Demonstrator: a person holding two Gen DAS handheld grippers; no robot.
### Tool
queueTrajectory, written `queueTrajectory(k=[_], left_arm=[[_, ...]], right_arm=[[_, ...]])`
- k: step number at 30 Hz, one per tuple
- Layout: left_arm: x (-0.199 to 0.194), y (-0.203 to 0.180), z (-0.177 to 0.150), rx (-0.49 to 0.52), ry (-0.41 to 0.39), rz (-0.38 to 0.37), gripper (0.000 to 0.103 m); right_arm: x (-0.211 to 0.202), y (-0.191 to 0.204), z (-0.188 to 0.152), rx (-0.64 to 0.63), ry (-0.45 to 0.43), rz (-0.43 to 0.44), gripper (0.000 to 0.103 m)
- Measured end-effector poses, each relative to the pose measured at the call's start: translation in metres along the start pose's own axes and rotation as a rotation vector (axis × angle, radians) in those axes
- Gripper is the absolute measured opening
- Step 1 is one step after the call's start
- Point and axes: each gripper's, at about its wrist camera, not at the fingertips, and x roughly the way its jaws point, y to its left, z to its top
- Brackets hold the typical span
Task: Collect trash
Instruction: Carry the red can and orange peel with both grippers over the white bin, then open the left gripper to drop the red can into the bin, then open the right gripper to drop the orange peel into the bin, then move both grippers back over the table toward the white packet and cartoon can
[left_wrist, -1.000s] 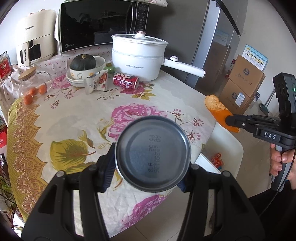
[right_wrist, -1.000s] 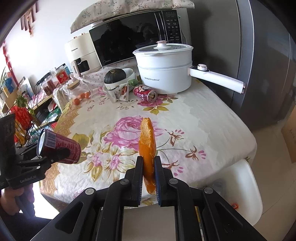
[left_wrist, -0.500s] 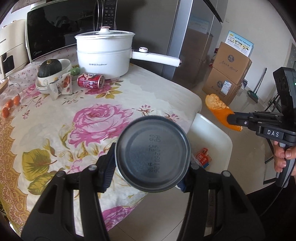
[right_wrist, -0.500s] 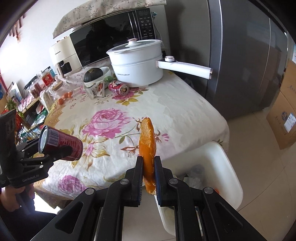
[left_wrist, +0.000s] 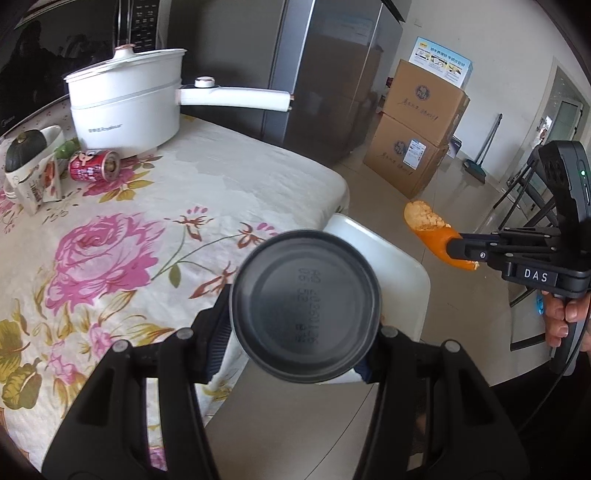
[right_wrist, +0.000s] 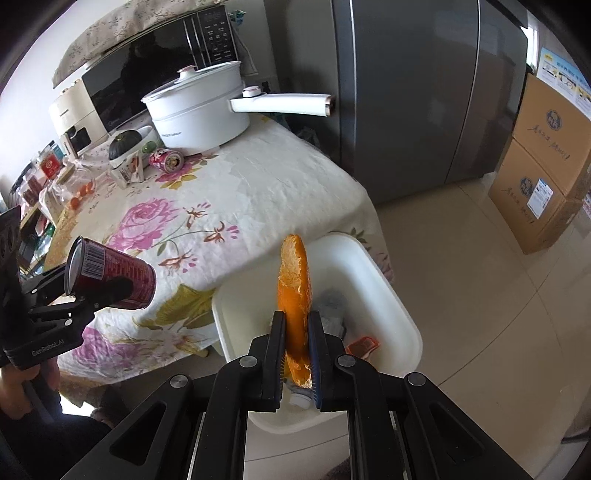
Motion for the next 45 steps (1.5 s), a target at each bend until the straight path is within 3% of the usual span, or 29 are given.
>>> queueTrajectory(k=[14,18,36,39,41,43,45], left_arm=[[0.066,-0.055,0.001,0.077,0.06,-0.049,0.057],[0.07,-0.058,0.0,0.08,0.063,0.0,0.081],[0.047,-0.022,0.004,0.037,0.051,0.092,0.094],[0.044,-0.017,0.004,0.032,0.053,0.101,0.095],[0.043,-0.015,0.004,0.032,0.054,0.109,0.096],[0.042,-0.013,0.003,0.026,0.056,0.113,0.096],[0.041,-0.01,0.003,0.016,0.058,0.114,0.096]], right_arm=[[0.011,-0.031,-0.005,0.034,0.058,-0.045,0.012],[0.014,-0.034,-0.006,0.029,0.071,-0.051,0.012],[0.025,-0.026,-0.003,0.019,0.089,-0.07,0.014],[0.028,-0.026,-0.001,0.046,0.097,-0.068,0.023],[0.028,-0.025,0.001,0.065,0.096,-0.083,0.061],[0.025,-0.024,0.002,0.066,0.072,-0.101,0.068],[0.024,-0.022,0.005,0.063,0.065,-0.096,0.068]])
